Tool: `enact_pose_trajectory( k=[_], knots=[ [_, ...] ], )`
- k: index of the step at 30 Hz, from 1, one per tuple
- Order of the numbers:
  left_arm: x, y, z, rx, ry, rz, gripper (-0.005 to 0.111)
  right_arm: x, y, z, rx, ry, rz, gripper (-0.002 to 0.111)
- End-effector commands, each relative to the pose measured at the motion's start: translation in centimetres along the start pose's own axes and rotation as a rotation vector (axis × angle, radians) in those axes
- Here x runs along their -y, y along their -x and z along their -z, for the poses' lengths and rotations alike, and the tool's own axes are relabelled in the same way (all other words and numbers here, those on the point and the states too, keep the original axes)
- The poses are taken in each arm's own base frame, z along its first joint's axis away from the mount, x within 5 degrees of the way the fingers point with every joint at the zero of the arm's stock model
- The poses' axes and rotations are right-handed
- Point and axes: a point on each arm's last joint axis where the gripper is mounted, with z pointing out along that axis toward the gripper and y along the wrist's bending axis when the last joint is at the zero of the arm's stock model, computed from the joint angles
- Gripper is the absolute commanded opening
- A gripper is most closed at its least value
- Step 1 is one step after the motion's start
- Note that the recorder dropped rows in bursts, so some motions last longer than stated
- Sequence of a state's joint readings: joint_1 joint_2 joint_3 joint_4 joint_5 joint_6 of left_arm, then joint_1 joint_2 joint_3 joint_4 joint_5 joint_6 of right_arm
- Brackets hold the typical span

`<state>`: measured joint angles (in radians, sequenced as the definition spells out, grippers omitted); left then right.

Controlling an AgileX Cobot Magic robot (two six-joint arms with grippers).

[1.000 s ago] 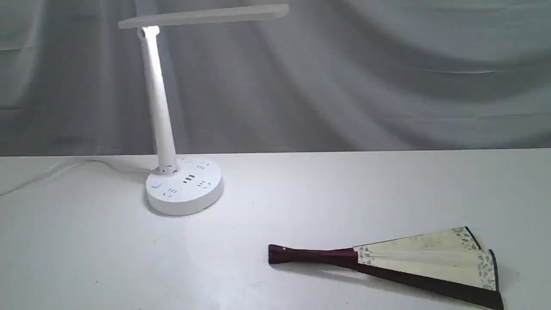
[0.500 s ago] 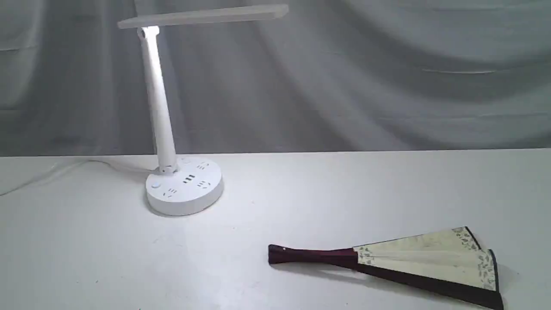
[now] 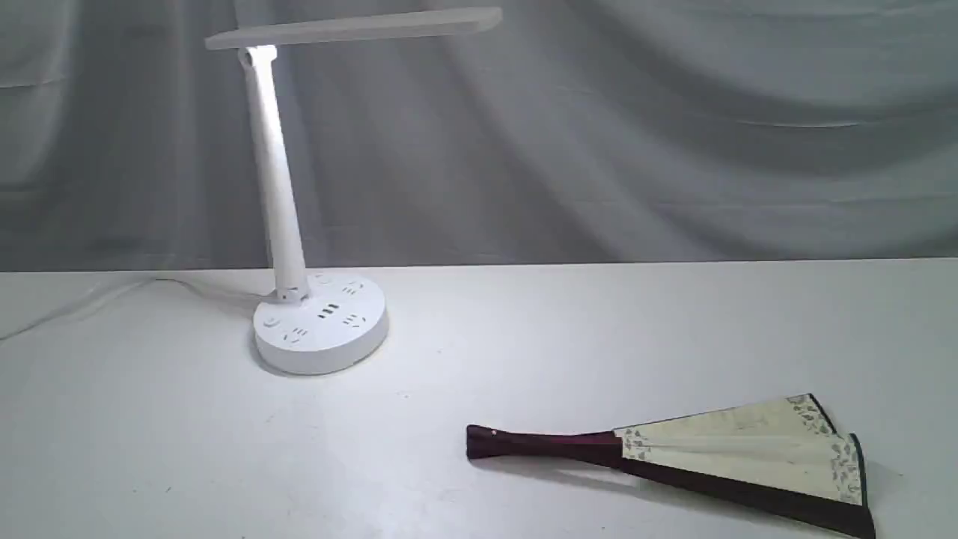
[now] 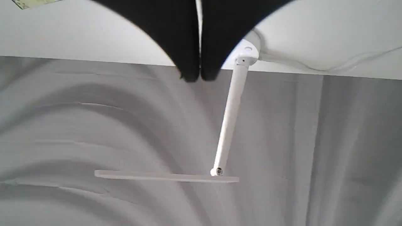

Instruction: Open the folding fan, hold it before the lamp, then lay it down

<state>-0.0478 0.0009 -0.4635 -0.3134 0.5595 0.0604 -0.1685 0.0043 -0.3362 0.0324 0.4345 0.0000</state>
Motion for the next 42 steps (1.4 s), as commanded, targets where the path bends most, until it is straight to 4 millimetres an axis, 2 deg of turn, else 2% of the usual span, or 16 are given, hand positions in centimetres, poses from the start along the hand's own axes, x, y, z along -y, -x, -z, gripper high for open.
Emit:
enact_pose_trajectory(
  k=[1, 6, 13, 19, 23, 29, 31, 36, 42],
  knots=[
    [0.3, 0.4, 0.4, -0.014, -0.014, 0.007, 0.0, -0.2, -0.1, 0.3, -0.047, 0.019, -0.055, 0.0],
    [0.2, 0.3, 0.4, -0.023, 0.001, -0.022, 0.0, -0.4, -0.1, 0.3, -0.045, 0.033, -0.082, 0.0],
    [0.1, 0.4, 0.4, -0.021, 0.015, -0.037, 0.0, -0.4, 1.3, 0.3, 0.102, 0.042, -0.123, 0.0],
    [0.1, 0.4, 0.4, -0.03, 0.006, -0.023, 0.003, -0.4, 0.8, -0.2, 0.028, 0.044, -0.145, 0.001],
    [0.0, 0.0, -1.0, -0.137, 0.007, 0.008, 0.011, -0.5, 1.0, -1.7, -0.081, 0.045, -0.163, 0.007],
    [-0.4, -0.5, -3.9, -0.291, 0.021, 0.026, 0.027, -0.6, 3.0, -3.8, -0.221, 0.04, -0.155, 0.021],
    [-0.6, -0.8, -4.7, -0.345, 0.026, 0.012, 0.029, -0.7, 3.4, -4.8, -0.289, 0.039, -0.156, 0.025],
    [-0.9, -1.0, -7.0, -0.53, 0.029, 0.011, 0.029, -0.6, 2.8, -7.1, -0.416, 0.029, -0.161, 0.031],
    [-1.4, -0.9, -10.3, -0.695, 0.029, -0.042, 0.029, -0.6, 1.3, -9.2, -0.558, 0.025, -0.137, 0.031]
  ],
)
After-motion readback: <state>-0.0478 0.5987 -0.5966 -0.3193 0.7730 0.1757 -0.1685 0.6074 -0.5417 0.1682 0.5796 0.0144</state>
